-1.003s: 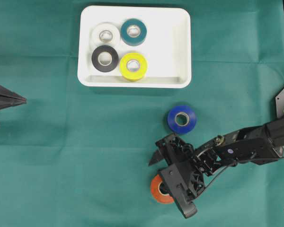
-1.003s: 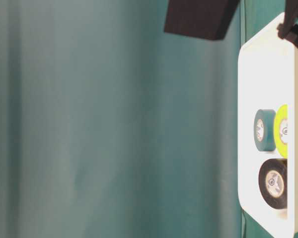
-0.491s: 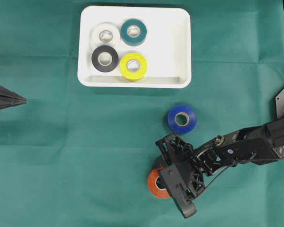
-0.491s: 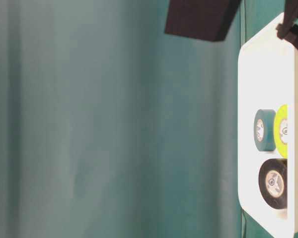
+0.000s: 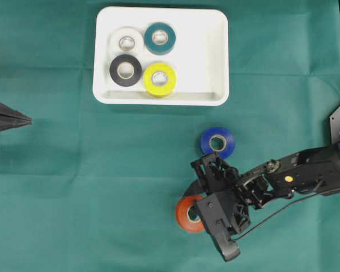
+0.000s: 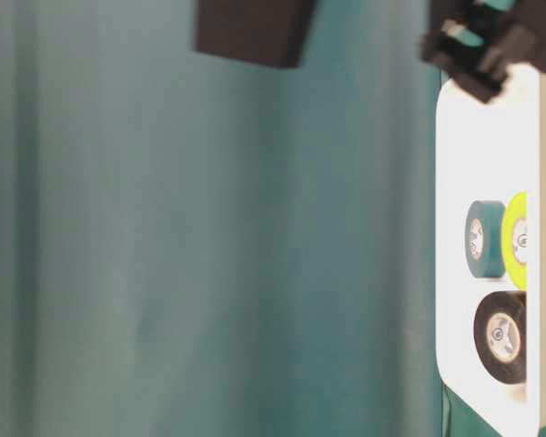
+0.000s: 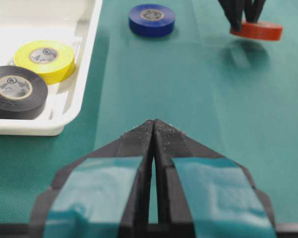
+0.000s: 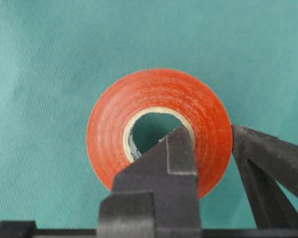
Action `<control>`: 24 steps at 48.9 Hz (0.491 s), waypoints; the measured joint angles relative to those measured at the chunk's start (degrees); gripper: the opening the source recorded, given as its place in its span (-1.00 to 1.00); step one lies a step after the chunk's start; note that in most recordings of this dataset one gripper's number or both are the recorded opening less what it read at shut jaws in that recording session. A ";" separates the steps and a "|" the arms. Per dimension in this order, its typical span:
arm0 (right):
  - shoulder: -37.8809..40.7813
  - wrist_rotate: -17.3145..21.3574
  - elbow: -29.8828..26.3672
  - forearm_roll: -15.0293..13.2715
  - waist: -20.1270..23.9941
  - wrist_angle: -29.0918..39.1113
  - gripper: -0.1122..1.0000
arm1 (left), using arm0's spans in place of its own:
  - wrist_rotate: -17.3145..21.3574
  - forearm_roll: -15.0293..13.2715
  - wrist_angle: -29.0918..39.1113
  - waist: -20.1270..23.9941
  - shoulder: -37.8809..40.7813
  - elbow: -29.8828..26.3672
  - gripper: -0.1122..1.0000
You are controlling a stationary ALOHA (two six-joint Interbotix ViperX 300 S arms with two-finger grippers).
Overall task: Put the tape into the white case with the right arm.
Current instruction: 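Lower and close the right gripper on the orange-red roll, then lift the orange-red tape and carry it into the tray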
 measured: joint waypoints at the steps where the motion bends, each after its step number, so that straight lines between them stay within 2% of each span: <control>1: -0.35 0.00 0.00 0.00 0.09 0.53 -0.77 | 0.00 0.09 0.00 0.09 0.00 0.00 -0.79; 24: -1.49 -0.09 -0.62 0.00 -0.97 2.81 -0.77 | 0.00 0.09 0.00 0.09 0.00 0.00 -0.79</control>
